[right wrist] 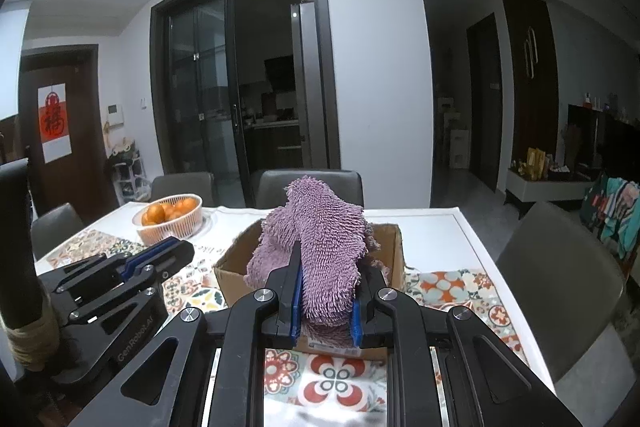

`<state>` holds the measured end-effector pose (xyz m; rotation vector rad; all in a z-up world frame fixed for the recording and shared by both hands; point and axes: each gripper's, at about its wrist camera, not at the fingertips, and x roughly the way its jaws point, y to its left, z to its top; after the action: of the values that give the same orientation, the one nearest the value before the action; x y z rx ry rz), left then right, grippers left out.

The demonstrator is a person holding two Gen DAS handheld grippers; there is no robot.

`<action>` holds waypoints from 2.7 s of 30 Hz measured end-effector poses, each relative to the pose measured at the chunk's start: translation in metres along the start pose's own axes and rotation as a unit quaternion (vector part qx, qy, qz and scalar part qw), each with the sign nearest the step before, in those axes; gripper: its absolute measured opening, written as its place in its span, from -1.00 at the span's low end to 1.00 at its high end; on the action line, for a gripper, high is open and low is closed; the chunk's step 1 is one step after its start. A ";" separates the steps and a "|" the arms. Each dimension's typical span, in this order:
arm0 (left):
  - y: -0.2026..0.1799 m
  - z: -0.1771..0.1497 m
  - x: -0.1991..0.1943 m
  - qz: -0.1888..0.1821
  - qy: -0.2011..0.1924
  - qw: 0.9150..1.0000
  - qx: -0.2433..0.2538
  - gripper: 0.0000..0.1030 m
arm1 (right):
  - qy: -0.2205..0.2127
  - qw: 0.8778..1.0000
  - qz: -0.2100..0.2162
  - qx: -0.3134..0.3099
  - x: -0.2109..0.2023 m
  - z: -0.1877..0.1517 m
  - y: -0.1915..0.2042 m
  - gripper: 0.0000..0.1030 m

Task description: Organize soft objects

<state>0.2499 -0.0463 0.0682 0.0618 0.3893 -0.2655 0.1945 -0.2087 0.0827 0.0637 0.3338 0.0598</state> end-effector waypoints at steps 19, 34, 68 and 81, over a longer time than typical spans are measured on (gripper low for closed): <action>-0.019 -0.023 -0.043 -0.018 0.009 1.000 -0.001 -0.23 | 0.009 1.000 -0.010 0.008 -0.028 -0.012 -0.004 -0.63; -0.037 -0.050 -0.069 -0.049 0.034 0.998 0.017 0.47 | 0.043 0.999 -0.025 0.022 -0.055 -0.049 -0.014 -0.63; -0.055 -0.138 -0.069 -0.111 0.145 0.981 0.061 0.77 | 0.132 0.989 -0.067 0.014 -0.078 -0.132 -0.012 -0.63; -0.061 -0.168 -0.045 -0.113 0.201 0.970 0.081 0.78 | 0.174 0.982 -0.072 0.022 -0.065 -0.156 -0.018 -0.63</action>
<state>0.1316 -0.0755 -0.0702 0.2354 0.7801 -0.5141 0.0825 -0.2228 -0.0444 0.0733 0.6895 -0.0823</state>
